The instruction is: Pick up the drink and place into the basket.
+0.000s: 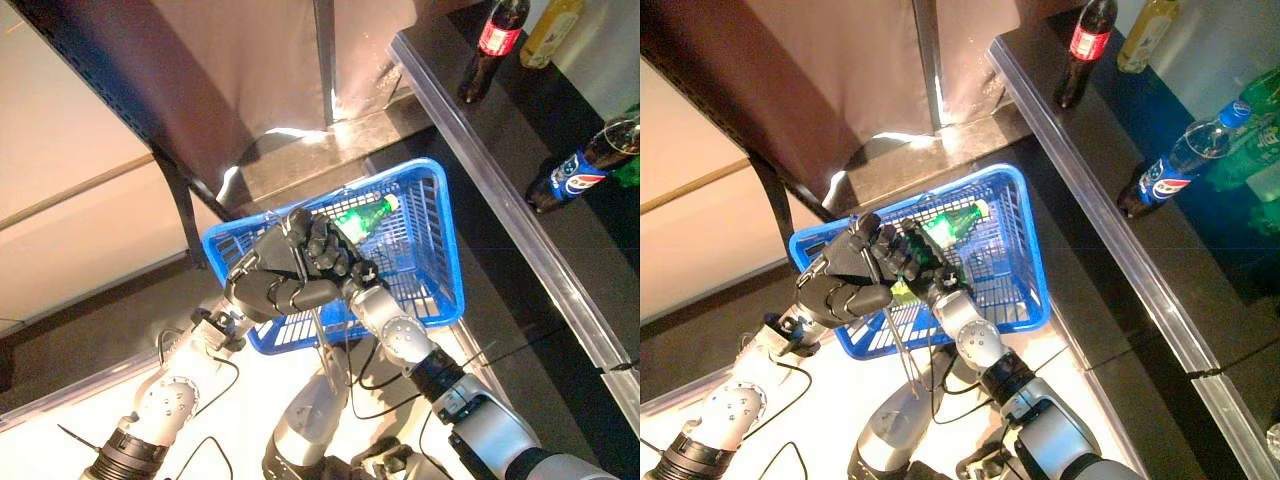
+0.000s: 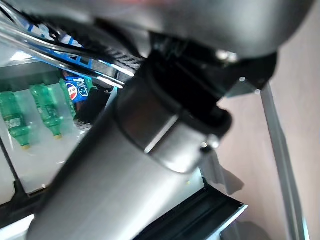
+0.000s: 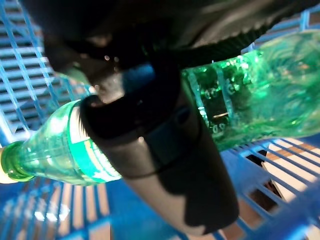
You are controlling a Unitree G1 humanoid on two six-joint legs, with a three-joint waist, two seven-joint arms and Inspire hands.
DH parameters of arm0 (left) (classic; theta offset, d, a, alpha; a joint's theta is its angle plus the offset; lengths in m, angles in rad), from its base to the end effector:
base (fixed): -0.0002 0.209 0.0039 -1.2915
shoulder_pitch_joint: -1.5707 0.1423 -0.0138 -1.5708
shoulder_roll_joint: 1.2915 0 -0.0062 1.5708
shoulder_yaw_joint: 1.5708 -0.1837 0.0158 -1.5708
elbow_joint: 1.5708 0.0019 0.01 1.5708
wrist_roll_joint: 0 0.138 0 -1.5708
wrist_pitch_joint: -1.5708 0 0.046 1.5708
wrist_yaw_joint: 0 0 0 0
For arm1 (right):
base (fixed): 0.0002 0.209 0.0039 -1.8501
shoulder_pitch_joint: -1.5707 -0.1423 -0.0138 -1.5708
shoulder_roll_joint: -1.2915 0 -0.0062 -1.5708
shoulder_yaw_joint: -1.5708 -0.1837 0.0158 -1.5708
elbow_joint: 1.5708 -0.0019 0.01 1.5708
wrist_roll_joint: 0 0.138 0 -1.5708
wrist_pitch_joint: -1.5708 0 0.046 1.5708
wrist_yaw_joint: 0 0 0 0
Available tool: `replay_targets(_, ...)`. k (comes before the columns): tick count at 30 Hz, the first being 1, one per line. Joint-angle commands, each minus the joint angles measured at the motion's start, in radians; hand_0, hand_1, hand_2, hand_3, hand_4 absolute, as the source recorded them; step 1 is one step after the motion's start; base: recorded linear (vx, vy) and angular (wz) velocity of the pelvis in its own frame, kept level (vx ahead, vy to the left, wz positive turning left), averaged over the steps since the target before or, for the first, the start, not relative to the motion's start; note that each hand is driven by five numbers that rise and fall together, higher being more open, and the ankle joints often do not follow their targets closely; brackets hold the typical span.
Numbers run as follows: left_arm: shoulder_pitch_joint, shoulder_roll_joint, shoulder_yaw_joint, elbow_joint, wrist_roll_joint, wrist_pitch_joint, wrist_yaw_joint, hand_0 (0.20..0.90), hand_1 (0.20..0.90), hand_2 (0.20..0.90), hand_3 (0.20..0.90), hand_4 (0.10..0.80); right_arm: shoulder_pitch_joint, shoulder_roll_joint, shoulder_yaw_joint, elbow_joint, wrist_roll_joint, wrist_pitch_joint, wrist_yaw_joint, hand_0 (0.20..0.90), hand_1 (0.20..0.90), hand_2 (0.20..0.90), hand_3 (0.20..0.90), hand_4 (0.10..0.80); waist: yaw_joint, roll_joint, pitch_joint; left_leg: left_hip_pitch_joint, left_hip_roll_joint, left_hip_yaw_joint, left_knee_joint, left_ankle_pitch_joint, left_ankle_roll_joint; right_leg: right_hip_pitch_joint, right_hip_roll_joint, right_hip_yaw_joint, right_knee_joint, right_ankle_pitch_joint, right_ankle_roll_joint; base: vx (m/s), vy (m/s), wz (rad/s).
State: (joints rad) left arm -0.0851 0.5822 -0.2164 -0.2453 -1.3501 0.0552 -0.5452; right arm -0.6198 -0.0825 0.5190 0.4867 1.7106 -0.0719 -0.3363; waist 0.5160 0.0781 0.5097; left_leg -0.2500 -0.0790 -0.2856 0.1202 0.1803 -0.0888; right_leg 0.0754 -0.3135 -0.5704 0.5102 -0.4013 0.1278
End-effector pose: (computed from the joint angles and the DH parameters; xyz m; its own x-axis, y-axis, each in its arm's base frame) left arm 0.2095 0.1874 0.1064 0.6066 -0.6504 0.4572 0.7774 0.3647 -0.5125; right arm 0.2869 -0.0499 0.0850 0.8697 0.3841 -0.3098 0.1692 0.3576 0.9184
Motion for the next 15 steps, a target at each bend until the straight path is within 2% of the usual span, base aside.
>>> replay_targets(1, -0.148, -0.062, 0.08, -0.278, -0.161, -0.148, -0.215, 0.3, 0.3, 0.3, 0.2, 0.1, -0.167, 0.109, -0.011, -0.07, 0.043, 0.029, 0.122, 0.3, 0.3, 0.3, 0.2, 0.1, -0.003, 0.02, -0.11, 0.045, 0.01, 0.008, 0.1, -0.145, 0.029, -0.085, -0.05, 0.001, -0.022, 0.23, -0.017, 0.034, 0.016, 0.03)
replay_targets(5, -0.158, -0.043, 0.084, -0.272, -0.178, -0.149, -0.213, 0.3, 0.3, 0.3, 0.2, 0.1, -0.176, 0.093, -0.079, 0.041, 0.132, 0.044, 0.109, 0.3, 0.3, 0.3, 0.2, 0.1, 0.002, 0.024, -0.109, 0.037, 0.0, 0.013, 0.109, -0.15, 0.034, -0.086, -0.064, -0.002, -0.01, 0.23, -0.012, 0.032, 0.016, 0.05)
replay_targets(11, -0.17, -0.028, 0.088, -0.267, -0.183, -0.151, -0.222, 0.3, 0.3, 0.3, 0.2, 0.1, -0.207, 0.073, -0.142, 0.141, 0.139, 0.079, 0.082, 0.3, 0.3, 0.3, 0.2, 0.1, 0.008, 0.035, -0.102, 0.029, -0.01, 0.013, 0.111, -0.151, 0.038, -0.094, -0.077, -0.003, -0.008, 0.237, -0.006, -0.007, 0.025, 0.08)
replay_targets(12, -0.172, -0.023, 0.092, -0.267, -0.187, -0.151, -0.226, 0.3, 0.3, 0.3, 0.2, 0.1, -0.221, 0.059, -0.16, 0.171, 0.133, 0.107, 0.095, 0.573, 0.573, 0.573, 0.518, 0.418, 0.009, 0.038, -0.099, 0.025, -0.013, 0.012, 0.114, -0.152, 0.04, -0.097, -0.08, -0.002, -0.007, 0.237, -0.005, -0.037, 0.031, 0.01)
replay_targets(13, -0.176, -0.018, 0.097, -0.27, -0.193, -0.149, -0.226, 0.3, 0.3, 0.3, 0.2, 0.1, -0.23, 0.054, -0.171, 0.182, 0.115, 0.125, 0.098, 0.9, 0.9, 0.9, 0.9, 0.8, 0.011, 0.041, -0.095, 0.019, -0.015, 0.013, 0.119, -0.153, 0.041, -0.103, -0.083, -0.002, -0.003, 0.238, -0.004, -0.042, 0.027, 0.01)
replay_targets(15, -0.182, -0.015, 0.101, -0.273, -0.193, -0.152, -0.22, 0.3, 0.3, 0.3, 0.2, 0.1, -0.248, 0.043, -0.174, 0.206, 0.094, 0.139, 0.101, 0.9, 0.9, 0.9, 0.9, 0.8, 0.014, 0.041, -0.092, 0.013, -0.017, 0.014, 0.123, -0.156, 0.042, -0.112, -0.088, -0.002, 0.003, 0.237, -0.003, -0.017, 0.012, 0.0)
